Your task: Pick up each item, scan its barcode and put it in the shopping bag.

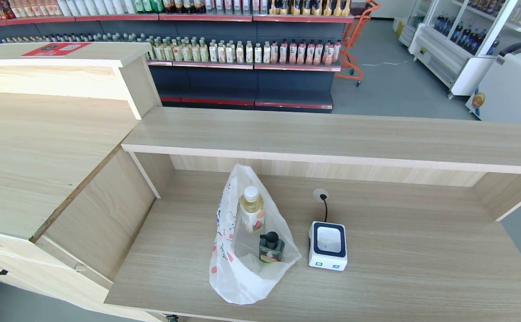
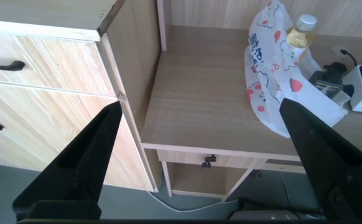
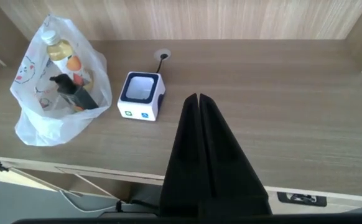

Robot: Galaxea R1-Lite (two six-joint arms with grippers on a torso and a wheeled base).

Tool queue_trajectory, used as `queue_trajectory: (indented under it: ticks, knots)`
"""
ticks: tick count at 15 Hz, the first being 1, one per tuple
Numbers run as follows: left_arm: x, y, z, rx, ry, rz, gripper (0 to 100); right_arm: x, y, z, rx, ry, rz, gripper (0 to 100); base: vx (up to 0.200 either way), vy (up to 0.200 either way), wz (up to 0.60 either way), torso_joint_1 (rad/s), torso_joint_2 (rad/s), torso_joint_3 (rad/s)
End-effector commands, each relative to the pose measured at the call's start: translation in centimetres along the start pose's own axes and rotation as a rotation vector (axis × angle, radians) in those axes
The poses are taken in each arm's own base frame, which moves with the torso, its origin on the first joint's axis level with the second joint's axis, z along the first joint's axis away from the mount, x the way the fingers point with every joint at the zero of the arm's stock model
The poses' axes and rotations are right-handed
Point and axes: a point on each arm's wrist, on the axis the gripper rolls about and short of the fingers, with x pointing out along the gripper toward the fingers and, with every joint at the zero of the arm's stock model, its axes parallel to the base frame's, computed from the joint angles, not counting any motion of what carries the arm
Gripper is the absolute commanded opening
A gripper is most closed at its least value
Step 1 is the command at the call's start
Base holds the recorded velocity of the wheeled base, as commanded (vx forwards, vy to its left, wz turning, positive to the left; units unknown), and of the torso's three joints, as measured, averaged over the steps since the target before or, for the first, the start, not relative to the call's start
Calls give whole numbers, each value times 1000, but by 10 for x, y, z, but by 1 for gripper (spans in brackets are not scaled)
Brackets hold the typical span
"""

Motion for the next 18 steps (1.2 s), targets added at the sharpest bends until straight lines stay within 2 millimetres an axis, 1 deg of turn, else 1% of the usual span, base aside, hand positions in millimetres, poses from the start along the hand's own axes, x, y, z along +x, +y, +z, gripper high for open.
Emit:
queue_trajectory:
  ticks: [1, 4, 18]
  knots:
    - [0, 0, 0, 1, -1, 0, 100, 0, 0, 0, 1, 6, 0, 0, 200, -200, 0, -2, -17, 2]
    - [0, 0, 0, -1, -1, 0, 100, 0, 0, 0, -1, 6, 1, 0, 200, -200, 0, 17, 4, 1]
    - [0, 0, 0, -5, -1, 0, 100, 0, 0, 0, 1, 6, 2, 0, 0, 0, 0, -4, -1, 1]
